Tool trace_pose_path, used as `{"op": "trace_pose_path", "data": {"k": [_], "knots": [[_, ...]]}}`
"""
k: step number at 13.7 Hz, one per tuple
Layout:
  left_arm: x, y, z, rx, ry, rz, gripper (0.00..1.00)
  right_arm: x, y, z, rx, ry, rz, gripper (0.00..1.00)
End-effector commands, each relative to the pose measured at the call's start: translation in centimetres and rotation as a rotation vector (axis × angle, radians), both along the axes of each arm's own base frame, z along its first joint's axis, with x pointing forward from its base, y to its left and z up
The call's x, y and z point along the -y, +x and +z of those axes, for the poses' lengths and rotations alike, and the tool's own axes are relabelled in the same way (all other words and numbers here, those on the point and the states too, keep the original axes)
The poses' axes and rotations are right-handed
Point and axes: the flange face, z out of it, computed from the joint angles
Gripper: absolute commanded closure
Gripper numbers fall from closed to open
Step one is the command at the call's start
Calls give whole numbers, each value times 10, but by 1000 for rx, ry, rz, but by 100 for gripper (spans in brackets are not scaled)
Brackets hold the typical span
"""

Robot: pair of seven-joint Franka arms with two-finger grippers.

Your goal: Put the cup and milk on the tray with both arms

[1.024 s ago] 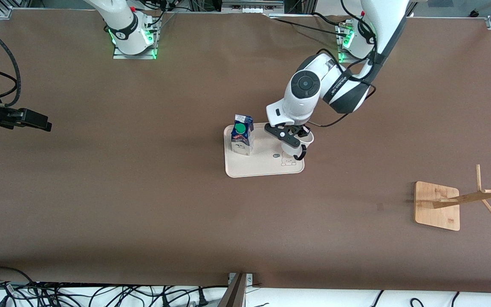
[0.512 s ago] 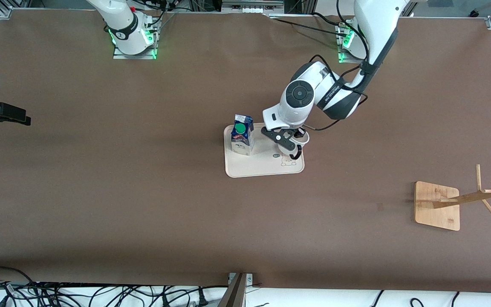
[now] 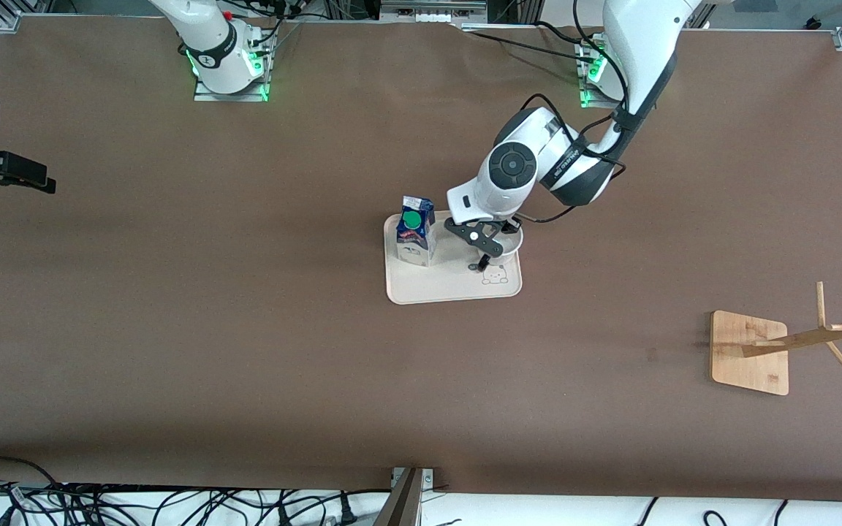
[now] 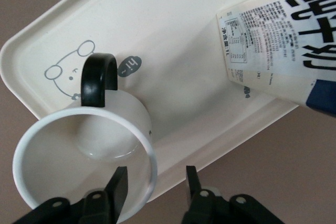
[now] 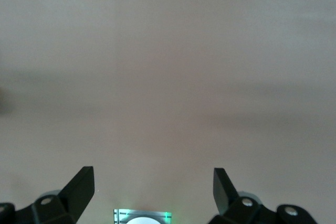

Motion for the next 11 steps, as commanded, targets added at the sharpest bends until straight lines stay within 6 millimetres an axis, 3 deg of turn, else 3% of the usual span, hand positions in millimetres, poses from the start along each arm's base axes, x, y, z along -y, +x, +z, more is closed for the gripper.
{"op": "trace_pose_path", "data": {"k": [1, 3, 4, 7, 11], "knots": [[4, 4, 6, -21, -25, 34, 41, -1, -21, 1, 17, -19, -2, 0], [-6, 11, 24, 4, -30, 55, 21, 4, -25, 2, 26, -71, 5, 0], [-19, 21, 45, 37, -36, 67, 0, 2, -26, 3, 35, -90, 13, 0], [-85, 52, 124, 112, -22, 165, 0, 2, -29, 7, 44, -90, 19, 0], [-178, 50, 233, 131, 48, 287, 0, 7, -32, 3, 15, -77, 2, 0]]}}
